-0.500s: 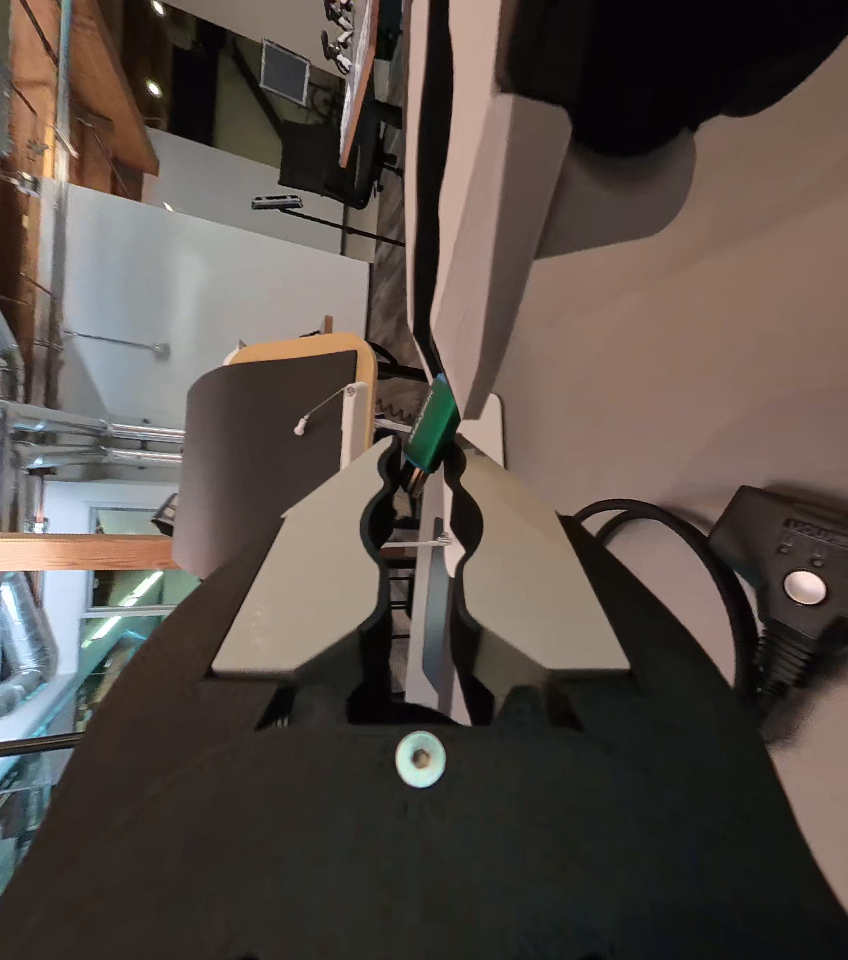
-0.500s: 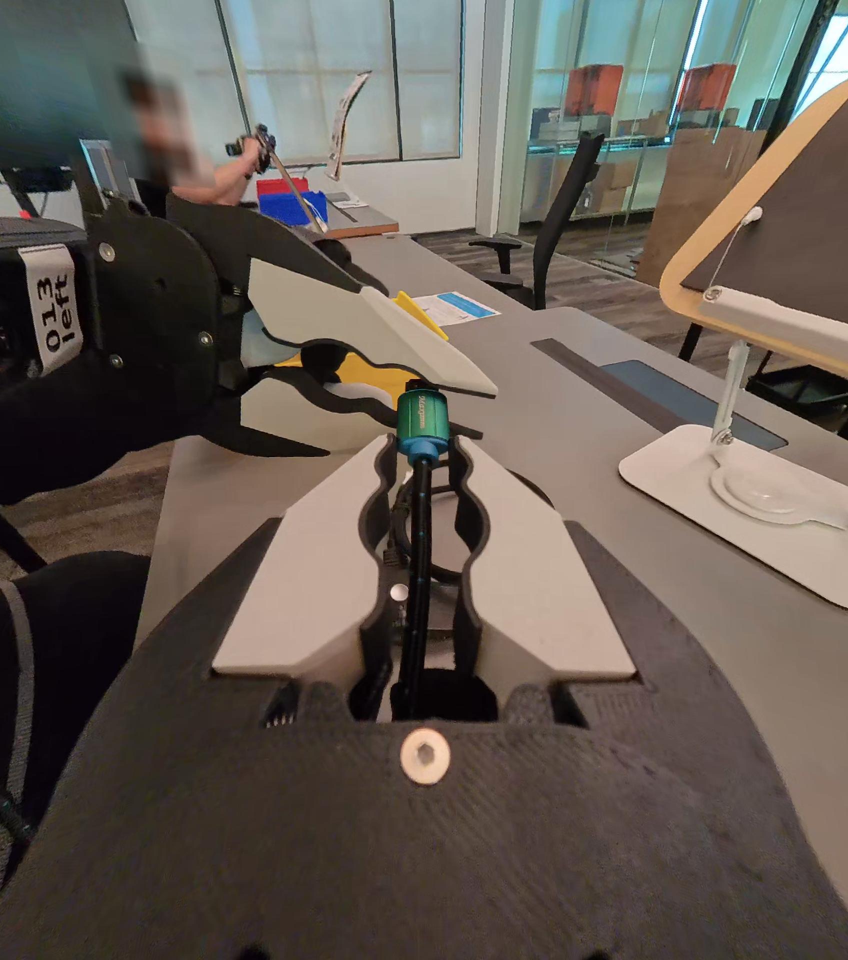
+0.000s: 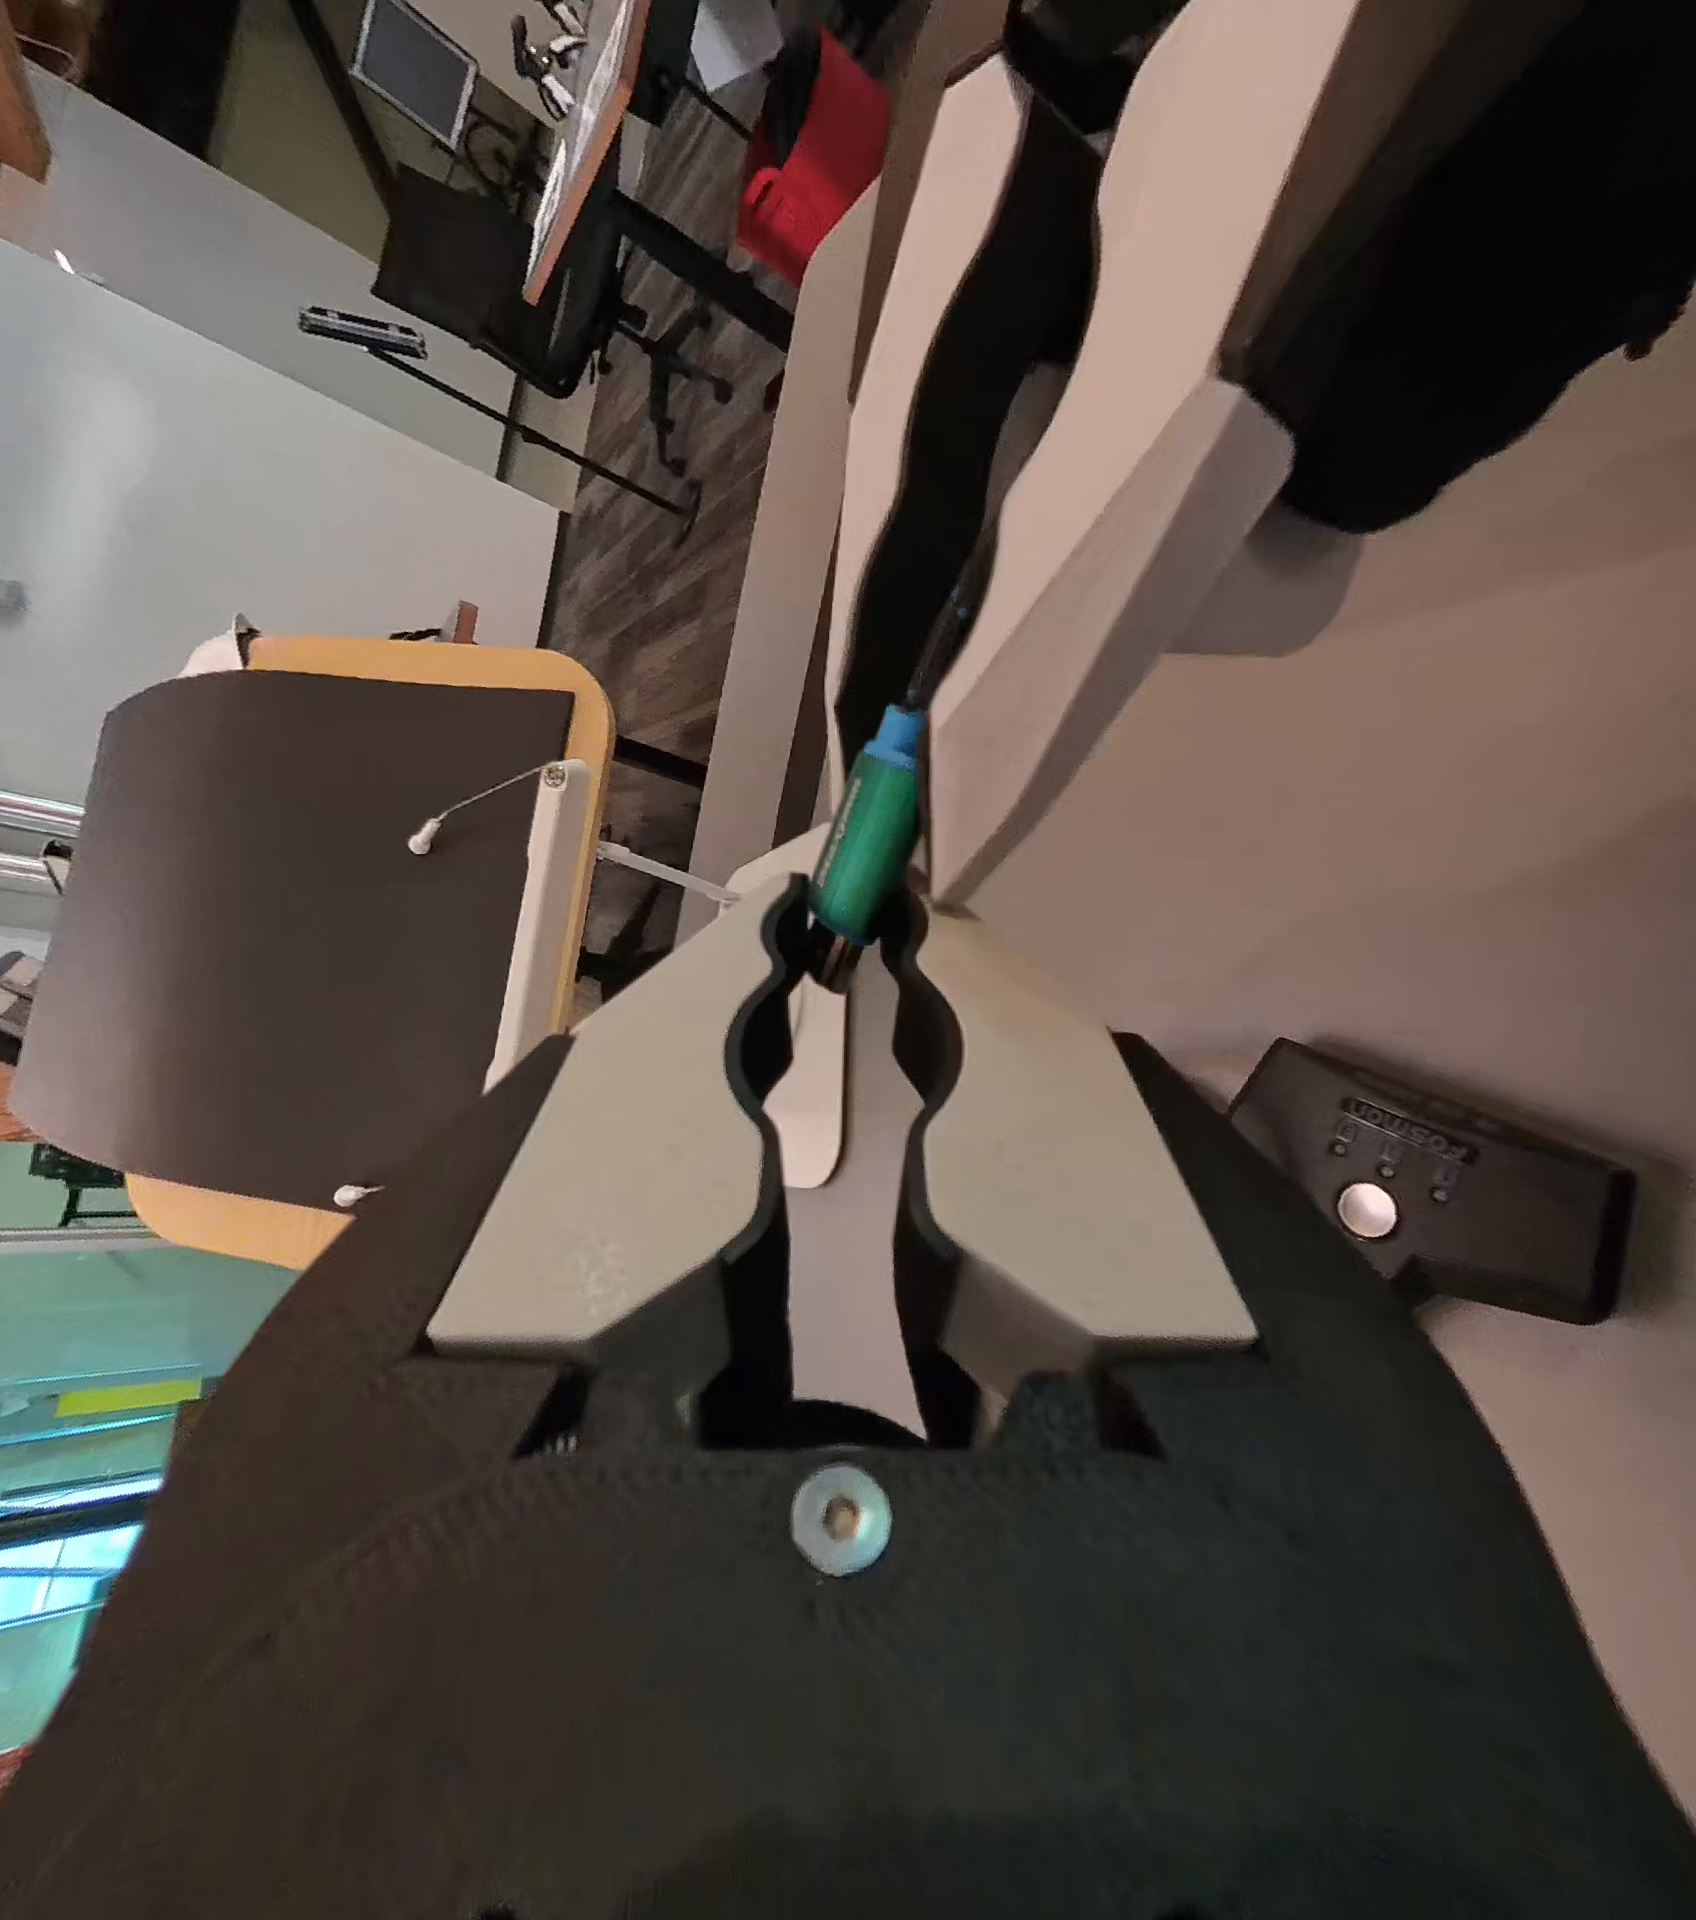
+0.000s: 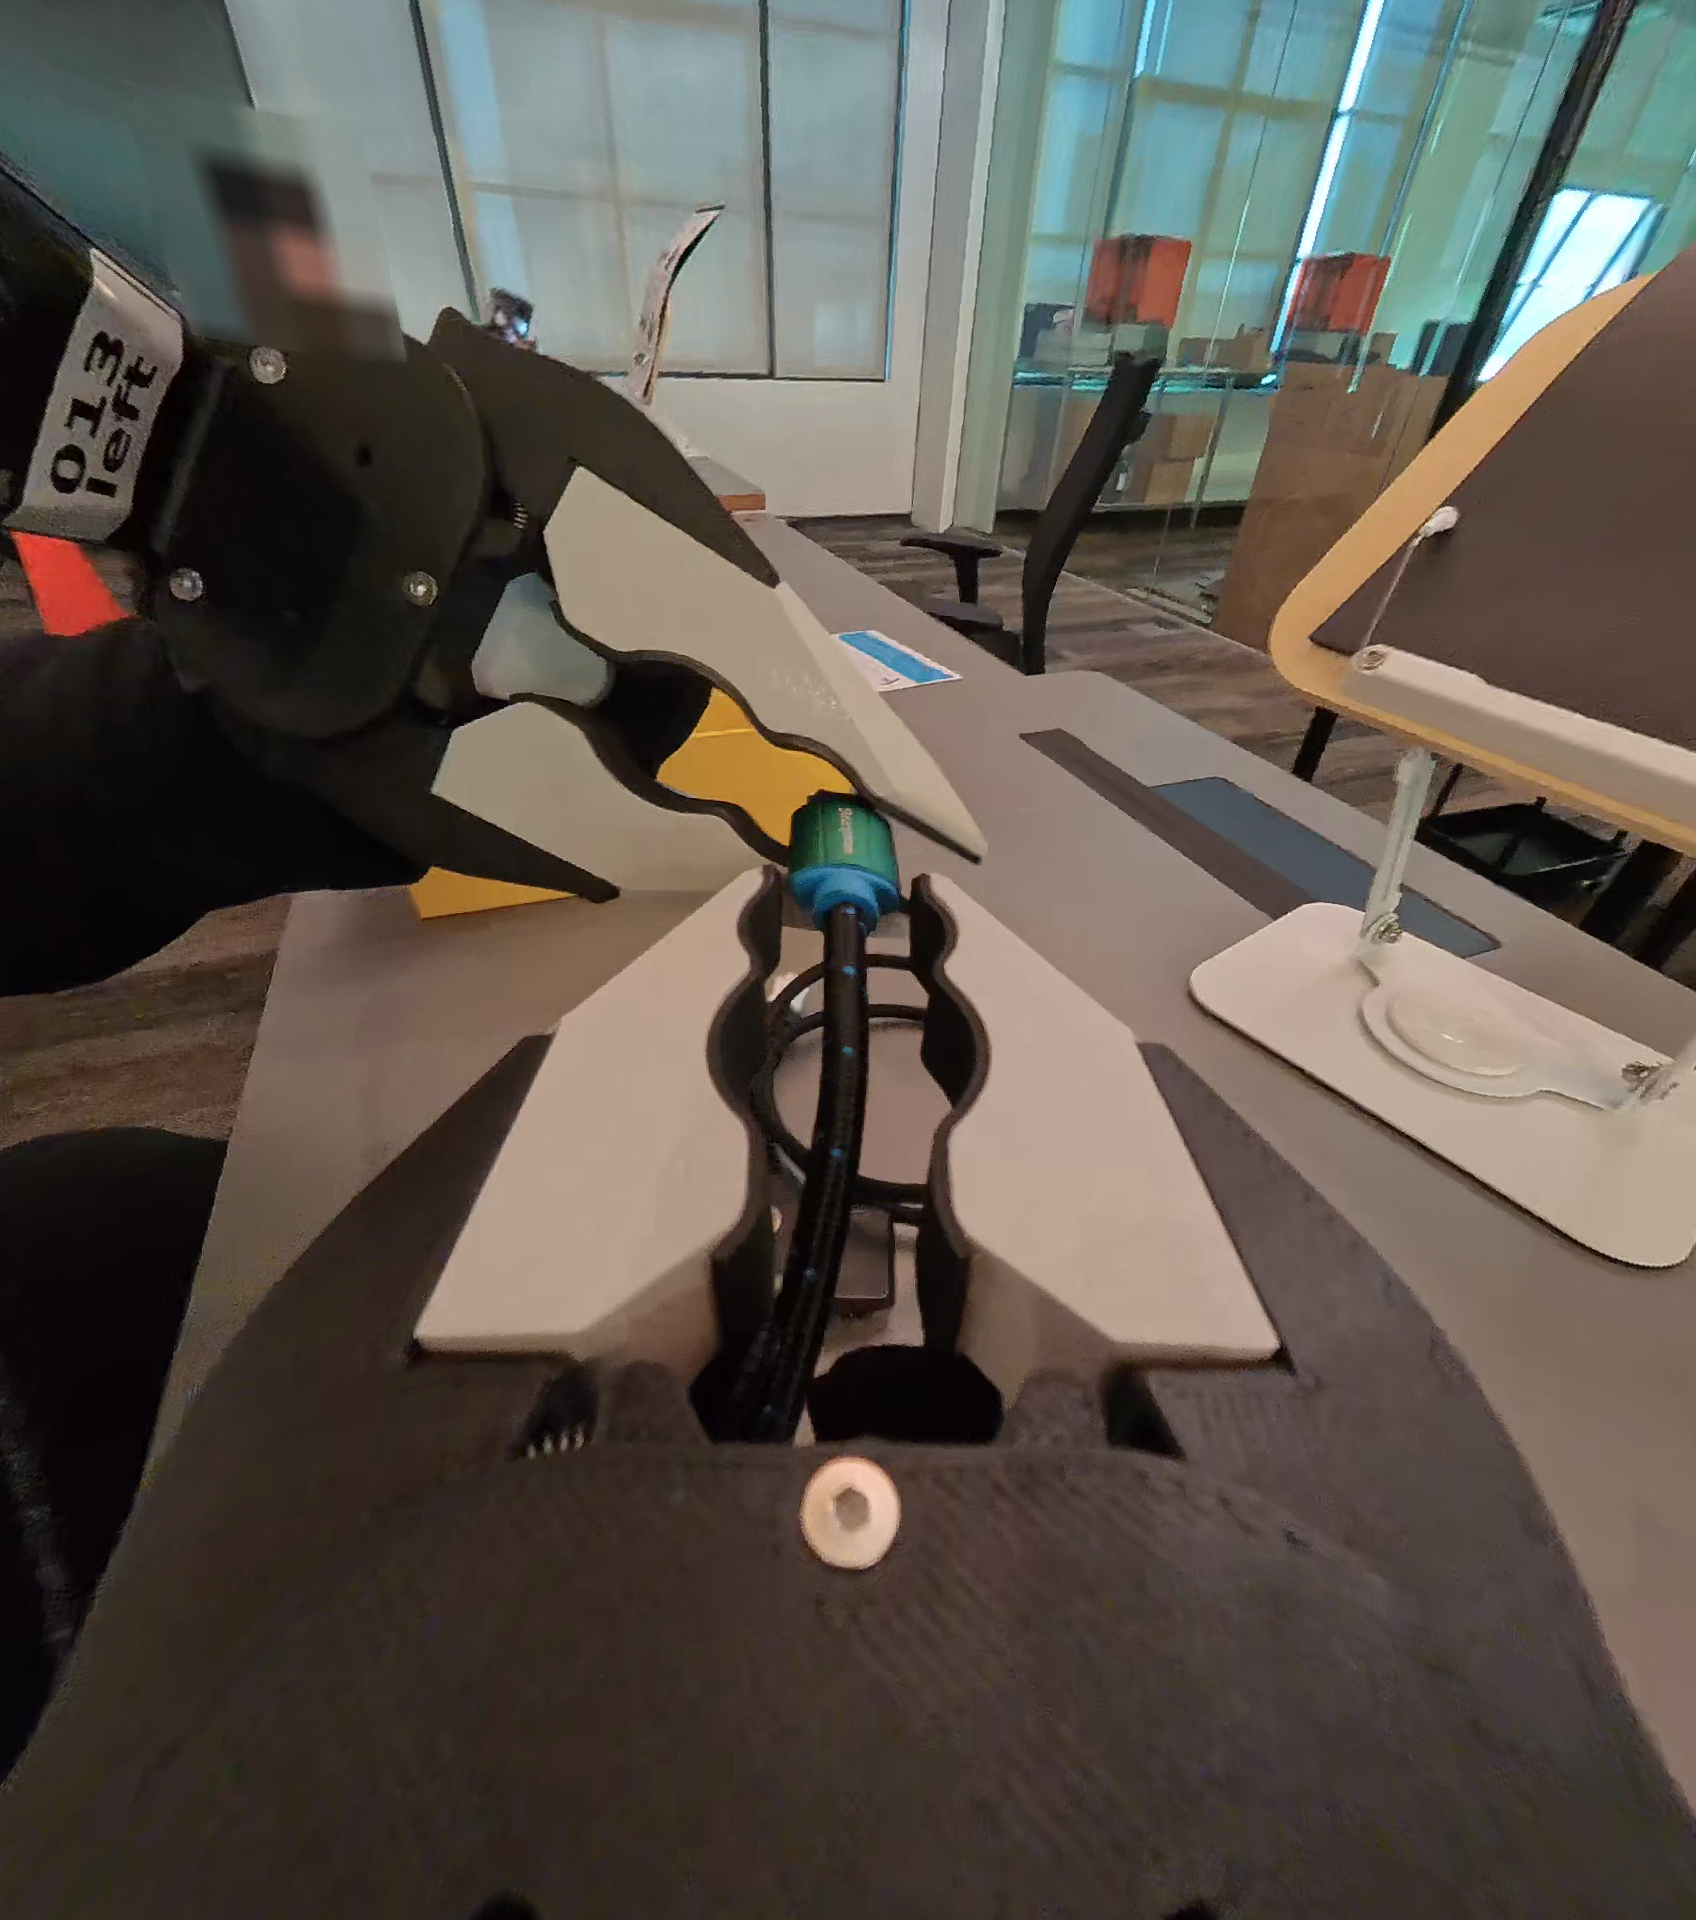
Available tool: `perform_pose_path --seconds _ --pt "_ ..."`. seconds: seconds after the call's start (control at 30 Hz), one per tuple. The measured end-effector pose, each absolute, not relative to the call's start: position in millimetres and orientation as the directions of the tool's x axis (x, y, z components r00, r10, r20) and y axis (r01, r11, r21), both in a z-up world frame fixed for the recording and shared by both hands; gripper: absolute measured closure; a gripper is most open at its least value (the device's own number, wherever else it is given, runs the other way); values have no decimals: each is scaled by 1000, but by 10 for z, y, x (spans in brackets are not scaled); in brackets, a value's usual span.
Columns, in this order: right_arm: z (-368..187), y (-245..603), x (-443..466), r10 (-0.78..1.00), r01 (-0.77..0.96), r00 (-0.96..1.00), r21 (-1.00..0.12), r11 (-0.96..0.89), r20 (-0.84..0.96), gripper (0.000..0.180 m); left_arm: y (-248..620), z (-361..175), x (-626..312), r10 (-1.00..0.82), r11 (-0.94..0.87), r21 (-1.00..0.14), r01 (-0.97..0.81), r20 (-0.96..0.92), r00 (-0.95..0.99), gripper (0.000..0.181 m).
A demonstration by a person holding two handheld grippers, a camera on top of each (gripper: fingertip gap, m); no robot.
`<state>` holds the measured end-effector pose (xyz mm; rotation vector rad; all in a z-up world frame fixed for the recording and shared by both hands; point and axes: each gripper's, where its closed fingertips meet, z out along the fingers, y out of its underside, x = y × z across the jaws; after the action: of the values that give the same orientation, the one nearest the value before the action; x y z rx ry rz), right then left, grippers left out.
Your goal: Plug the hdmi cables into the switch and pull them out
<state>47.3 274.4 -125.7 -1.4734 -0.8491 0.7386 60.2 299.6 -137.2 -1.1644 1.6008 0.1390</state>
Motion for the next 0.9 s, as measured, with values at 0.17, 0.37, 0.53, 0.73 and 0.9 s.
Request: perform_pose_path --seconds 0.17,0.37,0.53,0.73,0.9 --pt "-1224 2746 474 843 50 536 -998 29 52 163 2976 -1386 614 -661 482 -522 -704 -744 98 169" --pt "-1170 2747 470 863 -54 500 -998 -44 -65 163 2976 -1330 626 -673 471 -575 -669 -725 149 169" --pt "-1138 2727 461 884 -186 411 -969 -161 -226 159 3001 -1335 616 -610 486 -534 -692 -774 169 170" --pt "-1194 2761 474 859 -114 475 -982 -153 -189 159 3019 -1309 639 -577 487 -538 -688 -790 209 169" --pt "-1120 2758 491 856 -185 458 -968 -172 -239 161 3027 -1247 661 -535 496 -532 -686 -810 242 170"
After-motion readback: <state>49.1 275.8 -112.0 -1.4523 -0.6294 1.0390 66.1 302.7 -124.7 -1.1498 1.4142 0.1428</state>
